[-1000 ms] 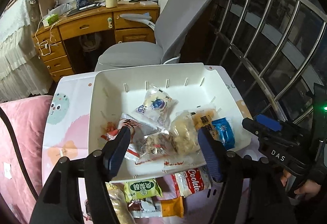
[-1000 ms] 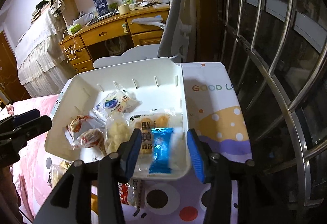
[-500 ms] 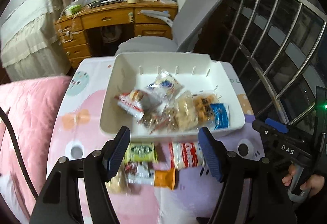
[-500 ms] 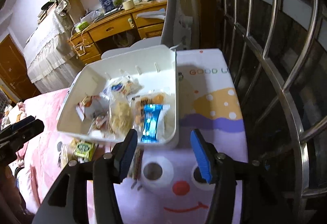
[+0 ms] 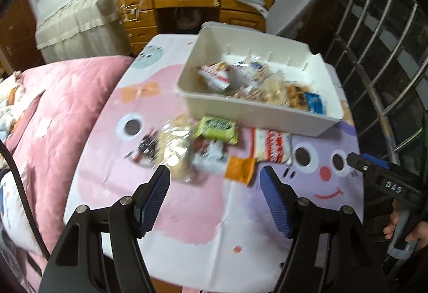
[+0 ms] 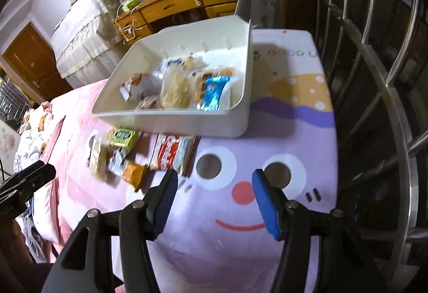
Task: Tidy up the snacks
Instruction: 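Move both tools back toward the remaining snacks on the table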
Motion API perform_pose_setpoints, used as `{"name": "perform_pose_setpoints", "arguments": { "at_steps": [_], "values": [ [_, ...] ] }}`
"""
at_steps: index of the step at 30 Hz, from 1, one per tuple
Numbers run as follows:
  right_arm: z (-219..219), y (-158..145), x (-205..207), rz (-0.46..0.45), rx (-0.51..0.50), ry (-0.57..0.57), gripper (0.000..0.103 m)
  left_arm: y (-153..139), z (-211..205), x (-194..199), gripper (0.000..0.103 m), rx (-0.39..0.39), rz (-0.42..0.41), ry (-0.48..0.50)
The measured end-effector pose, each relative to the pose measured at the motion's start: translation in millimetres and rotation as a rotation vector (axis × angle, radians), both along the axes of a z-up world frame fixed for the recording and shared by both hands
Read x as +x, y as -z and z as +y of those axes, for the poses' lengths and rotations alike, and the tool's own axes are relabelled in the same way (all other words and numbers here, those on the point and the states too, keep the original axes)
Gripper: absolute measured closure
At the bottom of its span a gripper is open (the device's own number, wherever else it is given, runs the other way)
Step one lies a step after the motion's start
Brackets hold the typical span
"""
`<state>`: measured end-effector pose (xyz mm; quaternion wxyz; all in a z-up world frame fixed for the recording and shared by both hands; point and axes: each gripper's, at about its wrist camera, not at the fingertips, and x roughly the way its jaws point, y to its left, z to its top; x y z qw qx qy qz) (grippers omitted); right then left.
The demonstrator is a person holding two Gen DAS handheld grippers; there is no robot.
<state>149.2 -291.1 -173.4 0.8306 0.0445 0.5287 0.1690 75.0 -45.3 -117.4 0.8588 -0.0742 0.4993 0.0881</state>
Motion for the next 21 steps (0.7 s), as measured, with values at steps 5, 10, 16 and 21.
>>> {"name": "perform_pose_setpoints", "arguments": {
  "at_steps": [5, 10, 16, 21],
  "values": [
    [8, 2, -10, 0.022, 0.03, -0.041, 0.04, 2, 20, -20, 0.034, 0.014, 0.026, -0.071],
    [27, 8, -22, 0.048, 0.042, -0.103, 0.038, 2, 39, -35, 0.034, 0.024, 0.039, -0.119],
    [49, 14, -31, 0.047, 0.02, -0.17, 0.038, 8, 56, -43, 0.033, 0.033, 0.066, -0.128],
    [62, 18, -32, 0.045, 0.026, -0.172, 0.038, 14, 71, -36, 0.032, 0.005, 0.092, -0.086]
  ]
}}
